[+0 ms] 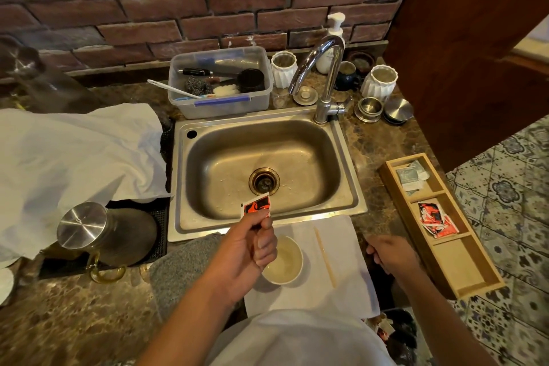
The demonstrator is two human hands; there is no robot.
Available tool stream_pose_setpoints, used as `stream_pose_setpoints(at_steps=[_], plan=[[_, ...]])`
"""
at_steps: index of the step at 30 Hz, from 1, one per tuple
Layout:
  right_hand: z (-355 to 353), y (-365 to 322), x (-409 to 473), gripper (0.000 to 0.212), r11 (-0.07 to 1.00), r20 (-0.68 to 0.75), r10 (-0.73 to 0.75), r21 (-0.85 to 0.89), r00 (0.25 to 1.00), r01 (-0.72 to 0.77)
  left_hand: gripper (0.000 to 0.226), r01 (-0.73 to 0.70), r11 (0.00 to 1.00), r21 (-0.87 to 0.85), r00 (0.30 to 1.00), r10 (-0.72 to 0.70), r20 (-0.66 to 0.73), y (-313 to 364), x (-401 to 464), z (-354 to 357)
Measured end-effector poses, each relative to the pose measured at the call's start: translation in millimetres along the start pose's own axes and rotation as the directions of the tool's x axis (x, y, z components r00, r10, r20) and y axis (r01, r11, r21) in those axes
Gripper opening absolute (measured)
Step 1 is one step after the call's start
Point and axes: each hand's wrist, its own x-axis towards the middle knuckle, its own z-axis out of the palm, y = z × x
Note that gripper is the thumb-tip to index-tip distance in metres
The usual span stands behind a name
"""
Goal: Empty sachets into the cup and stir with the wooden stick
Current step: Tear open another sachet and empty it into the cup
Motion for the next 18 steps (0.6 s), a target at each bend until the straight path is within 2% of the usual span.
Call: stream_pose_setpoints(at_steps=[2, 5, 9, 12, 18], plan=[[7.6, -23.4, -14.4, 0.032, 0.984, 0.074, -0.179, 0.02, 0.981, 0.178, 0.023, 0.006, 1.0, -0.007, 1.0, -0.006, 0.023, -1.6, 0.4, 0.9], [13.2, -67.5, -43.3, 0.008, 0.904, 0.177, -0.427, 0.085, 0.887, 0.418, 0.025, 0.029, 0.999, -0.03, 0.994, -0.026, 0.108, -3.7, -1.7, 3.3], [17.0, -124.0, -88.5, 0.038, 0.754, 0.305, -0.655, 0.198, 0.692, 0.627, 0.028, 0.086, 0.994, -0.061, 0.974, -0.071, 0.216, -4.8, -8.1, 3.3], [20.1, -149.9, -110.3, 0.041, 0.658, 0.344, -0.745, 0.236, 0.571, 0.715, 0.031, 0.129, 0.989, -0.071, 0.961, -0.107, 0.255, -6.0, -12.1, 0.9], [31.9, -163.9, -120.6, 0.03, 0.533, 0.437, -0.789, 0.14, 0.431, 0.834, 0.034, 0.184, 0.981, -0.068, 0.935, -0.153, 0.321, -9.3, -19.4, -4.8]])
